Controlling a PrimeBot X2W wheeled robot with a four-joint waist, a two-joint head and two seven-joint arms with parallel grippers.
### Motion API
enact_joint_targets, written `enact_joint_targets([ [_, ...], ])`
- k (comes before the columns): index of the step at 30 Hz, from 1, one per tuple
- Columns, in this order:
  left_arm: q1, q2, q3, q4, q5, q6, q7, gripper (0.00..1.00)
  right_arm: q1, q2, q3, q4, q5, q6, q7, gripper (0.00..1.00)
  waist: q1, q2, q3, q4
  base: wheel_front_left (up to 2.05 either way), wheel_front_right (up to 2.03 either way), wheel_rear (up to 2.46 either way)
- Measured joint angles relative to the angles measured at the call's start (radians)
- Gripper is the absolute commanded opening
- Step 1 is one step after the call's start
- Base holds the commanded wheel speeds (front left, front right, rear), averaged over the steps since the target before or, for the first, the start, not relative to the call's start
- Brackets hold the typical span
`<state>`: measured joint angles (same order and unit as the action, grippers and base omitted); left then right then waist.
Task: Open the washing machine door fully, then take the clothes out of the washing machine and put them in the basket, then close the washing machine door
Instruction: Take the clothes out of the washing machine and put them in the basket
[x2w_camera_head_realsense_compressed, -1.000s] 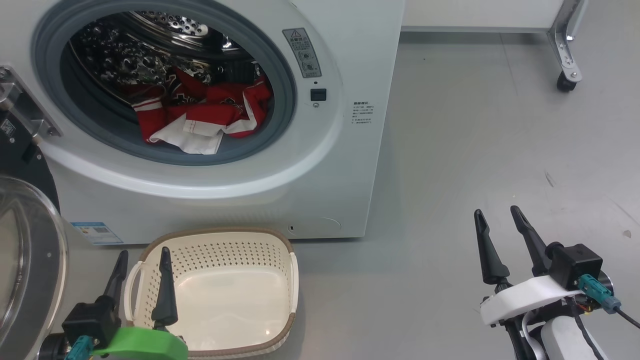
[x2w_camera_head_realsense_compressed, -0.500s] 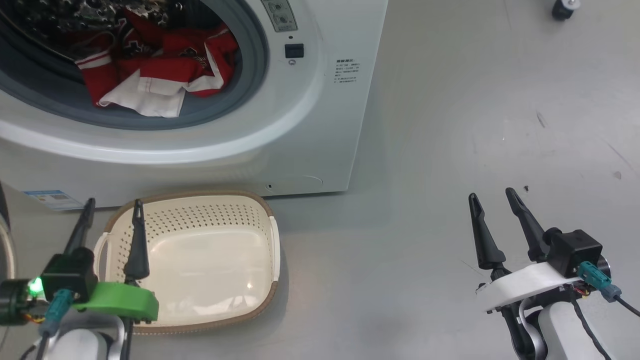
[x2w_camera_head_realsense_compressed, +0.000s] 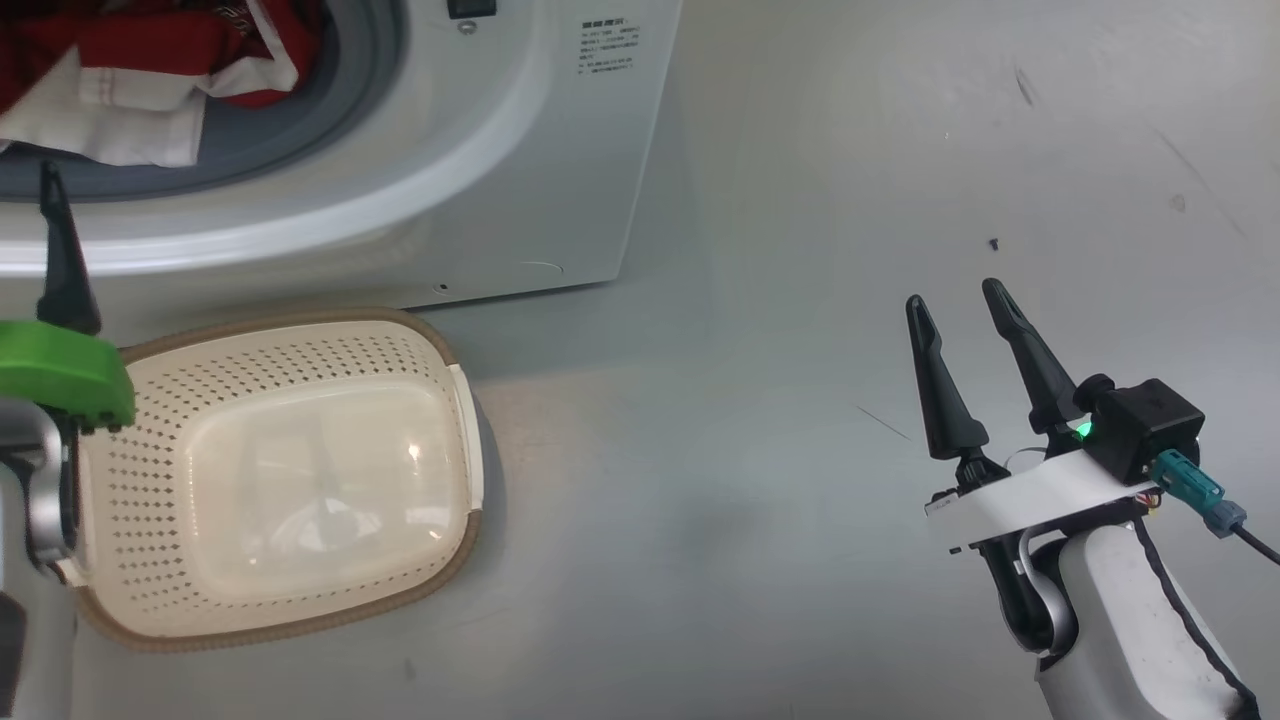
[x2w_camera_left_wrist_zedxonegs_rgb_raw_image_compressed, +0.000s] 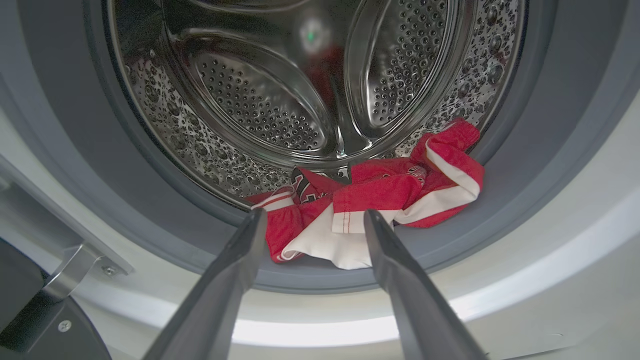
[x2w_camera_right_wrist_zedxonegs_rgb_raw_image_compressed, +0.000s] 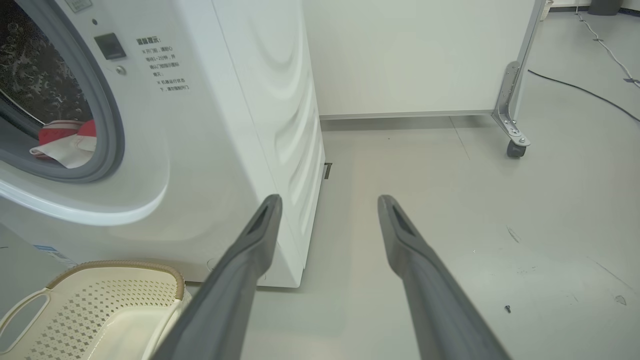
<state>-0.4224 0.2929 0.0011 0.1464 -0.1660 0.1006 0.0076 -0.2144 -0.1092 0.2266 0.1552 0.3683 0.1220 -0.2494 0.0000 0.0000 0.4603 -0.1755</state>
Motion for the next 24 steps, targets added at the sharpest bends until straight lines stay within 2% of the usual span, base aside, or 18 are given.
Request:
enact_joint_targets([
  [12,-0.195,0.095,0.001,0.157,0.092,0.003,0.172,1.00,-0.051,0.014,0.018,0.002,0.019,0.000,0.000,1.00,0.0000,0.0000,0.109,-0.102,0.00,0.00,0.00],
  [24,-0.370,0.163,0.029,0.274,0.160,0.009,0.278,1.00,-0.084,0.017,0.022,0.002,0.039,0.000,-0.003,1.00,0.0001,0.0000,0.189,-0.152,0.00,0.00,0.00],
])
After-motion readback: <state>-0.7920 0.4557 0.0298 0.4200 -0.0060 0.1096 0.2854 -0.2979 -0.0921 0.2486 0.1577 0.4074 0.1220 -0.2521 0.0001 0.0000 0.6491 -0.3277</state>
